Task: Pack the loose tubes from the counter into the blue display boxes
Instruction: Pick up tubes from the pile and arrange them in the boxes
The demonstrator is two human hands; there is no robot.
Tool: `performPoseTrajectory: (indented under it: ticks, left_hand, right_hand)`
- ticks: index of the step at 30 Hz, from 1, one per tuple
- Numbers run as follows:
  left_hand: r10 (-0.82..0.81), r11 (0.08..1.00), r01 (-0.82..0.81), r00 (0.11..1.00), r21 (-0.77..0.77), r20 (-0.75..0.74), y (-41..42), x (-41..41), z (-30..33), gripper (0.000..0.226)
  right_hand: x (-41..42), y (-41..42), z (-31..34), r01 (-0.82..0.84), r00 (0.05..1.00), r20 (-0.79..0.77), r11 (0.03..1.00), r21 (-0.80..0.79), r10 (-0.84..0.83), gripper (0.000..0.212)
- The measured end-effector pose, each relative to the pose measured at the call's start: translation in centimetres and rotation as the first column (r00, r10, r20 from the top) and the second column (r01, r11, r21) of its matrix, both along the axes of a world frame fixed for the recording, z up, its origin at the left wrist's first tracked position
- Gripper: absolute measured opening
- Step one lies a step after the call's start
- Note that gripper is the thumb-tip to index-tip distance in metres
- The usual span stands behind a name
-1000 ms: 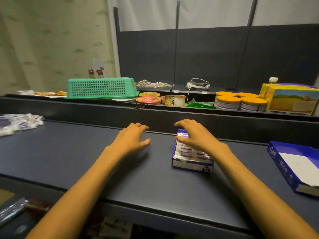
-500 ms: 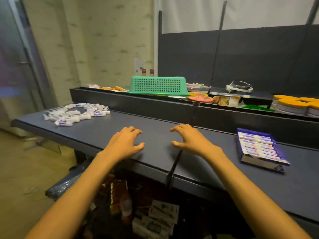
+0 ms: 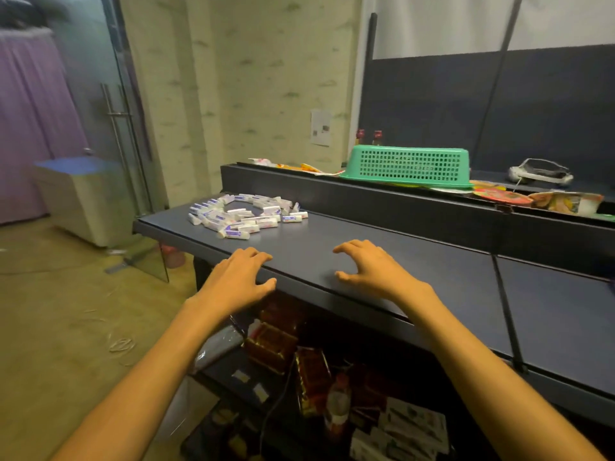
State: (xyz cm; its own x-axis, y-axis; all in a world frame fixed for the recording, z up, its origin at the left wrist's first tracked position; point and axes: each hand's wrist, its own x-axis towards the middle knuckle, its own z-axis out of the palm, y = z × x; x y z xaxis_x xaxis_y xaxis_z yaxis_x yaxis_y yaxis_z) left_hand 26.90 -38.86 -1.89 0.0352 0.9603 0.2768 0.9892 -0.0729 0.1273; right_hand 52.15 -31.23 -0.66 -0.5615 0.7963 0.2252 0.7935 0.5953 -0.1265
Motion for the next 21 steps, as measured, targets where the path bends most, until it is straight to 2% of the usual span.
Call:
performPoseTrajectory:
  ticks: [15,21]
  left_hand:
    - [-0.085,0.996,0.085,0.996,0.024,0.038,15.6,-13.0,0.7,0.055]
    - [-0.148,0.989,0.146,0.988,0.032,0.041,21.9,-16.2,1.3,0.053]
  right_hand:
    - [-13.6,13.9,0.1,0.034,0.999,-0.002,0.999,0.034,-0.034,0.054]
    - [-16.4,17.6,0.7,0.106,0.994,-0.014,0.994,0.018,-0.106,0.053]
